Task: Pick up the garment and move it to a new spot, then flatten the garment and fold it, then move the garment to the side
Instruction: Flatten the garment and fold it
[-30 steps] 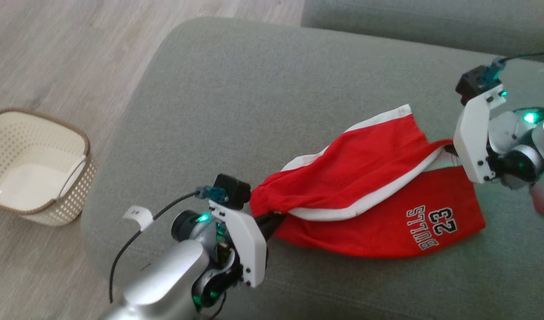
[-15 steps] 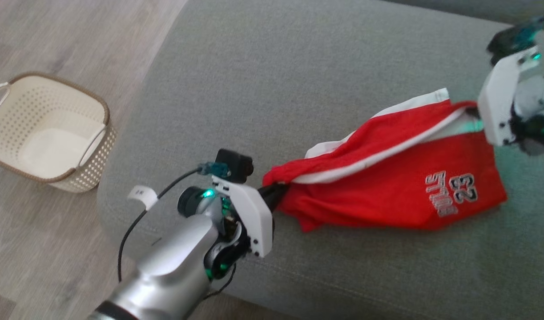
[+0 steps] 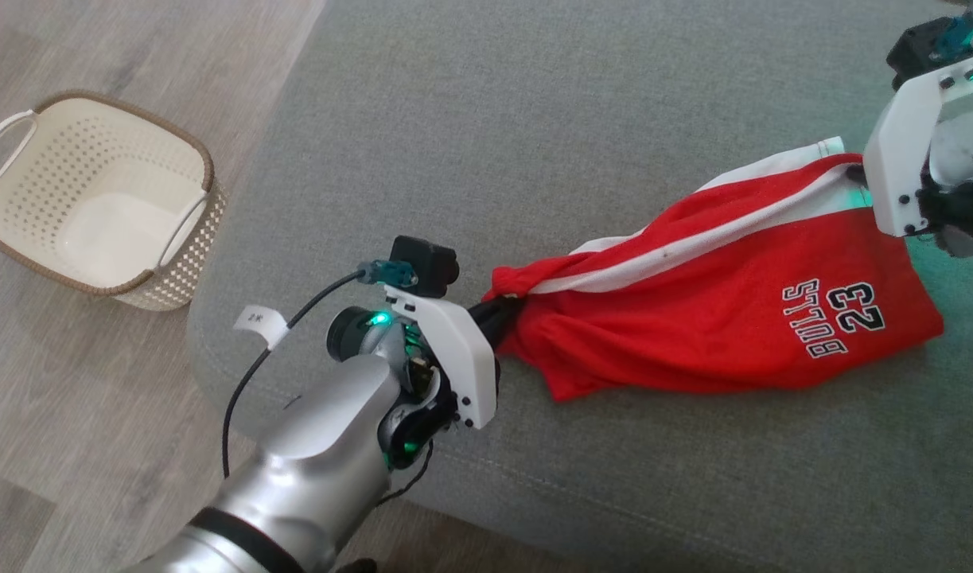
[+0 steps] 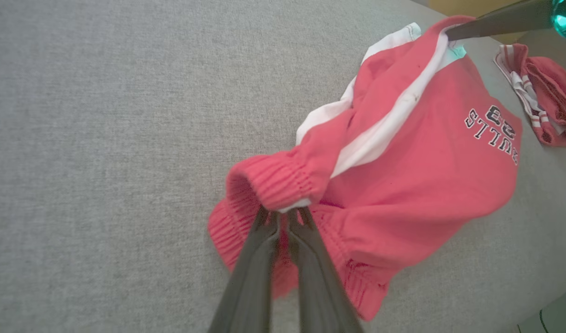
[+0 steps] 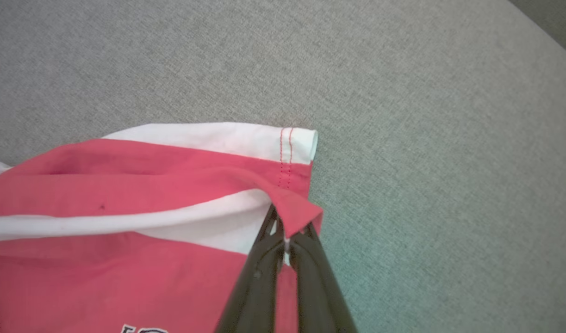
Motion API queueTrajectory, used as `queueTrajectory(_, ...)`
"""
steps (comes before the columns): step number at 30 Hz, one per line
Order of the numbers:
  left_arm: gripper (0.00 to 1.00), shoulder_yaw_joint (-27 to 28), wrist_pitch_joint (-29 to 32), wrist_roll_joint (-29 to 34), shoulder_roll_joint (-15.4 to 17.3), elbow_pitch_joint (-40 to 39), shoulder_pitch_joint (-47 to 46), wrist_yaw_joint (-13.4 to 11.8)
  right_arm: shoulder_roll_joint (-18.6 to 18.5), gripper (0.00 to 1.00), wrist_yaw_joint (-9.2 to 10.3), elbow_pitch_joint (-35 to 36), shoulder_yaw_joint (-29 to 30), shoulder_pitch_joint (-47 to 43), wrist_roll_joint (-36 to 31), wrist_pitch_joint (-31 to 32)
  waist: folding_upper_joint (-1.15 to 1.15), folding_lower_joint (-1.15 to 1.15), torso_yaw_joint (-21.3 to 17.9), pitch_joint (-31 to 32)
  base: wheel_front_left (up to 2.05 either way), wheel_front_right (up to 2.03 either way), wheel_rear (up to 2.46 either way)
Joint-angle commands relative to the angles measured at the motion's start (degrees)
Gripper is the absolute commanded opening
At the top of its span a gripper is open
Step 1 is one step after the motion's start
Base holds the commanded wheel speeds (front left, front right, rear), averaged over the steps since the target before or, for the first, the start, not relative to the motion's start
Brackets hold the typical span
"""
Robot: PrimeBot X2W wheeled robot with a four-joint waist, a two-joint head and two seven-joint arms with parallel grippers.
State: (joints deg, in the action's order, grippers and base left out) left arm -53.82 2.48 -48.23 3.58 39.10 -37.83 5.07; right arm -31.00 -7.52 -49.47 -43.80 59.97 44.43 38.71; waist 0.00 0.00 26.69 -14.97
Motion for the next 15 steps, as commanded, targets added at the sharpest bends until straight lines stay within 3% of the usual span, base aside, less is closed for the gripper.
queueTrajectory(1,0.00,1.96,-1.00,-0.42,0.58,-0.64,-3.21,0.09,-0.11,0.00,0.03,0.84,-0.28,2.16,0.44,-0.88,0.00,0.00,0.18,-0.44,0.00,0.00,0.00)
queueTrajectory(15,0.00,0.41,-3.79,-1.54,-0.48,3.73,-5.06,0.97,-0.24,0.00,0.03,-2.33,-2.41,3.09,3.16,-6.32,0.00,0.00,0.92,-1.82,0.00,0.00,0.00)
